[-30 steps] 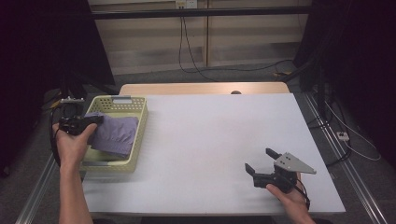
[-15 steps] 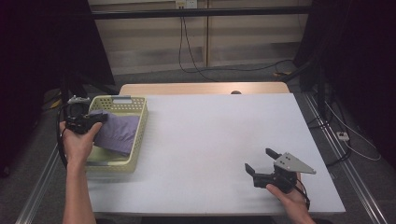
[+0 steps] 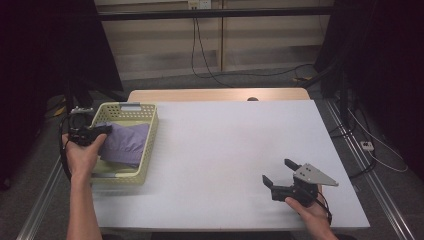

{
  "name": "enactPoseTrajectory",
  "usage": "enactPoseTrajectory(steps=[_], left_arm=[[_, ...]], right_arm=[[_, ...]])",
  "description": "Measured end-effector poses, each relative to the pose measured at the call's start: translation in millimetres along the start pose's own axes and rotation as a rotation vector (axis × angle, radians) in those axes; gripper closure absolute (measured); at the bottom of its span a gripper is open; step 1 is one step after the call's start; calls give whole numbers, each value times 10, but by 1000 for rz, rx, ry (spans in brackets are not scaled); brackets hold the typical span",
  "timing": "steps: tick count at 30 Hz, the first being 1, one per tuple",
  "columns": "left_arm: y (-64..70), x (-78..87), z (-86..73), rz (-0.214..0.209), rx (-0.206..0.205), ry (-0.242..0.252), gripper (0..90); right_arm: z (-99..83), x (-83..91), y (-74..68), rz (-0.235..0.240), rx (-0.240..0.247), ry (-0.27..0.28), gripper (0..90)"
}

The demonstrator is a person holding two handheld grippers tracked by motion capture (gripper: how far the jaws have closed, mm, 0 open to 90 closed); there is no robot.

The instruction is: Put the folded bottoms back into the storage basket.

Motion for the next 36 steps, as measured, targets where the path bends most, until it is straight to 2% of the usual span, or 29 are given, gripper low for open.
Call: enactPoseTrajectory(steps=[5,10,15,21,22,23,24,31,36], left_arm=[[-48,-32,-34,47,4,-33,839],[-87,-77,-82,66,20,-65,838],[-138,-102,-124,74,16,-87,829],[-166,-139,-152,76,40,-87,812],[-178,-144,-159,79,36,-94,807],[-200,-139,-177,82,18,-124,806],[-202,-152,-188,92,36,-133,808],[-259,-198,-254,130,40,-215,813],[-273,-250,-275,175,51,-244,819]], right_arm=[[0,-2,-1,1,2,0,65],[-1,-3,0,1,2,-1,66],[-1,-2,-5,4,2,-2,66],[-3,-5,-1,3,1,-2,65],[-2,-5,-2,3,0,-2,66],[-3,-5,-2,2,1,-2,66],[-4,-7,-4,3,1,-3,65],[-6,-8,-5,6,1,-4,68],[-3,-6,-5,7,2,-3,67]])
Point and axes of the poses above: each handheld gripper's, and its own axes: x roughly backward along the jaws, z roughly out of its top, y roughly to its right, the point moved 6 cm from there along -x, roughly forward along the jaws, and after that the axes turned 1 degree about -y, right-handed, at the moved point
